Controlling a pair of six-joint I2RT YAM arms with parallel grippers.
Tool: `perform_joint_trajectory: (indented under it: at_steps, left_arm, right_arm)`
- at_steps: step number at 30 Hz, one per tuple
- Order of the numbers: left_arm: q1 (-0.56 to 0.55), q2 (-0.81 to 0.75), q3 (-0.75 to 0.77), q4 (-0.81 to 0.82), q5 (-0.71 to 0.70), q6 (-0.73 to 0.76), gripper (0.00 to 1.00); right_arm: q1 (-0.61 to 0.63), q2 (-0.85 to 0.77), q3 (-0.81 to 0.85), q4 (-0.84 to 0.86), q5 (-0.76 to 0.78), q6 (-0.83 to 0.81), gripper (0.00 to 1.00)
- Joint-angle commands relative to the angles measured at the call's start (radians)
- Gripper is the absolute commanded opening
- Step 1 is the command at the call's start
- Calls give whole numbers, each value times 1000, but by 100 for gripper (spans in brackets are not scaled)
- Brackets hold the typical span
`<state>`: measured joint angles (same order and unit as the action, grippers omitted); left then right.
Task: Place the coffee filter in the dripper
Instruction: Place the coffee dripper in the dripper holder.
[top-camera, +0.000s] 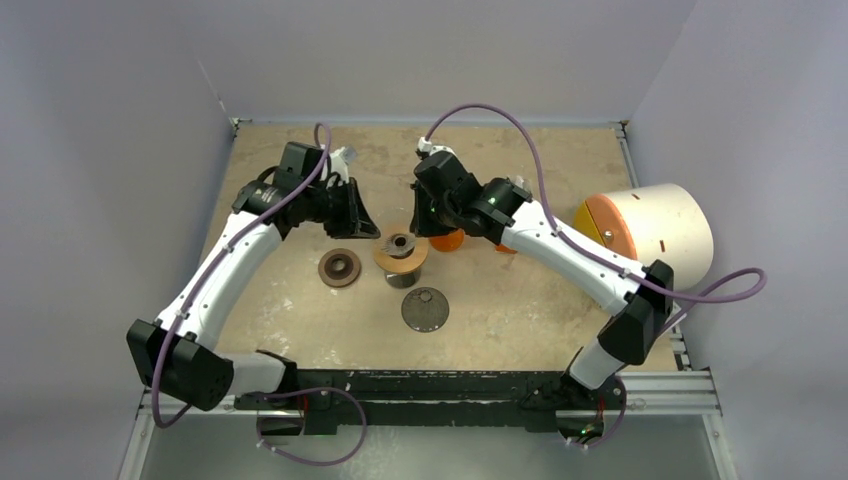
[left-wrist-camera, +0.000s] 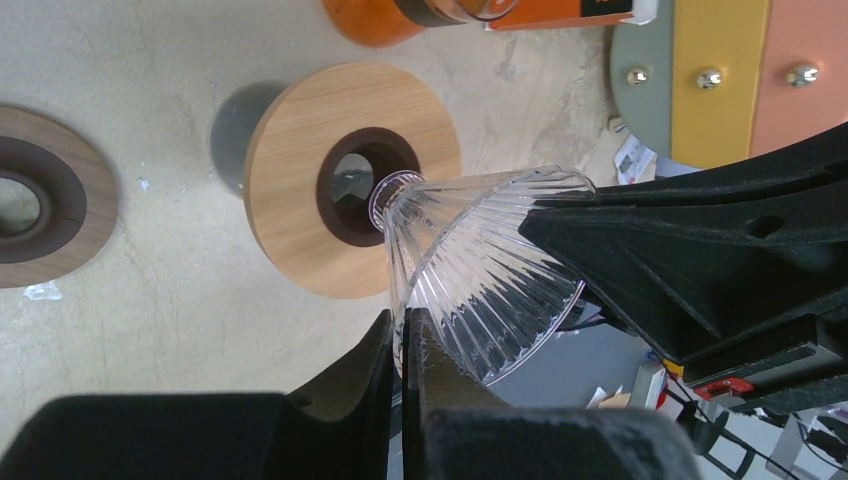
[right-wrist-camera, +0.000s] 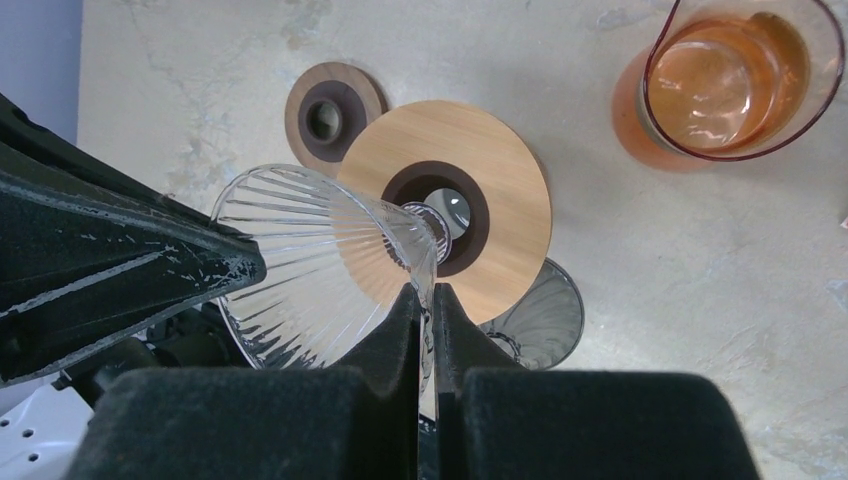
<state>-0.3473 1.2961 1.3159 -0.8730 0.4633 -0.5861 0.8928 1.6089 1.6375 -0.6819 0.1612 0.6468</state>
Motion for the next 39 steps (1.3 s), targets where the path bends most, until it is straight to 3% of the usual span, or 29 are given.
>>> perform_joint_trajectory:
  at_steps: [1,20,39]
  left_arm:
    - [8,34,32,-10,-56,67,0]
    - [8,136,89,-36,-46,124,0]
    - [7,182,37,-37,-48,170,0]
  right_arm:
    - [-8,-9,-11,57,-88,47,0]
    - [-72,31,-49,81,-200,78,0]
    - [-82,83,-145,107,-236,99,0]
